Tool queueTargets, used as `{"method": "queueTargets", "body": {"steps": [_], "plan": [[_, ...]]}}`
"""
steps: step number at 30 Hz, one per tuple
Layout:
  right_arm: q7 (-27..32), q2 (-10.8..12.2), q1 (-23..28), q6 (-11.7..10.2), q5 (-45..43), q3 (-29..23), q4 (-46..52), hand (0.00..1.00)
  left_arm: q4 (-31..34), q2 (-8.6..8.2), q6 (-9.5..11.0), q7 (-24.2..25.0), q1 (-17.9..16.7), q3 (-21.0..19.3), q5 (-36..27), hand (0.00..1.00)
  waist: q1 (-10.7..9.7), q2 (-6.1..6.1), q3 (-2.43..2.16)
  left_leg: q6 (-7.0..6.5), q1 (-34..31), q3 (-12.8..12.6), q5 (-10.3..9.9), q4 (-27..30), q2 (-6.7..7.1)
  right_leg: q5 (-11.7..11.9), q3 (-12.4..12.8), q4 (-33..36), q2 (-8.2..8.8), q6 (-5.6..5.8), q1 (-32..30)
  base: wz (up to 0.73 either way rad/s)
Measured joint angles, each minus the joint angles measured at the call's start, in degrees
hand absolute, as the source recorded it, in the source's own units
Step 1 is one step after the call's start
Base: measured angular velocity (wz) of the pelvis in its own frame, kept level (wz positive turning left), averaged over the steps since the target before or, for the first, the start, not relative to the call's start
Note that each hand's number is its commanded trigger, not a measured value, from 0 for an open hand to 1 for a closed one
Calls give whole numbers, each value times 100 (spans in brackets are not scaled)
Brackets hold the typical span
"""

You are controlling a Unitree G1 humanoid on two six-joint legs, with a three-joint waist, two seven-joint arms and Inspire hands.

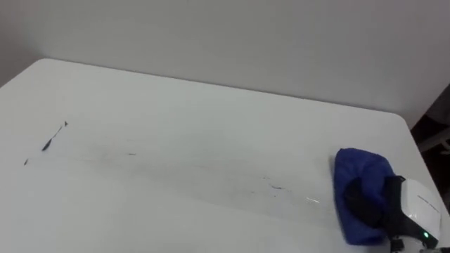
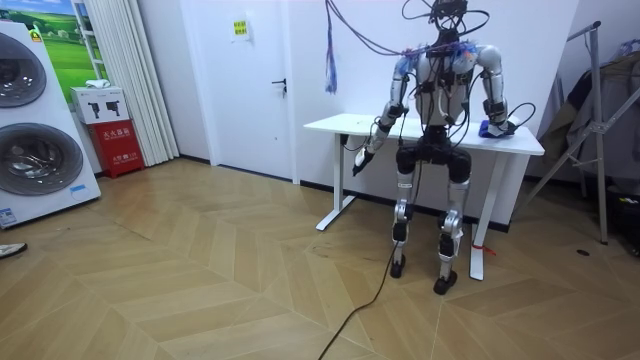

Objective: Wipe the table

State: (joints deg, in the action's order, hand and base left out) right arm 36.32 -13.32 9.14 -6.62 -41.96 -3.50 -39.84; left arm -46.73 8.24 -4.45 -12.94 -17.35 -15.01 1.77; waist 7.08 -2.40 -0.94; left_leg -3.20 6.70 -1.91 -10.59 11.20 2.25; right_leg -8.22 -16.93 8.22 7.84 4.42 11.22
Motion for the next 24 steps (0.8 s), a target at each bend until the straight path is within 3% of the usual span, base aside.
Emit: {"method": "queueTargets", "body": {"steps": [1, 2, 11, 24], "plan": [[-2, 5, -17, -1, 16, 21, 4, 8, -19, -27, -3, -1, -1, 73, -7, 0, -13, 0, 0, -3, 5, -12, -2, -11, -2, 6, 29, 10, -3, -3, -11, -5], [-4, 5, -23, -1, 19, 30, 5, 0, -19, -50, -3, 0, -1, 88, -7, 0, -13, 0, 0, -4, 11, -27, -3, -23, -7, 7, 46, 21, -6, -5, -22, -9], [-146, -17, -83, 174, -10, 166, 2, 0, -123, -124, 18, 4, 10, 230, -51, 0, -36, 27, 0, 20, 93, -106, -19, -124, -51, 17, 107, 38, -44, -16, -38, -5], [-228, -15, -155, 206, 71, 159, 2, 0, -212, -128, 28, 4, 9, 239, -229, 0, -53, 60, 2, 22, 103, -113, -16, -133, -54, 17, 130, 40, -47, -16, -34, 0]]}}
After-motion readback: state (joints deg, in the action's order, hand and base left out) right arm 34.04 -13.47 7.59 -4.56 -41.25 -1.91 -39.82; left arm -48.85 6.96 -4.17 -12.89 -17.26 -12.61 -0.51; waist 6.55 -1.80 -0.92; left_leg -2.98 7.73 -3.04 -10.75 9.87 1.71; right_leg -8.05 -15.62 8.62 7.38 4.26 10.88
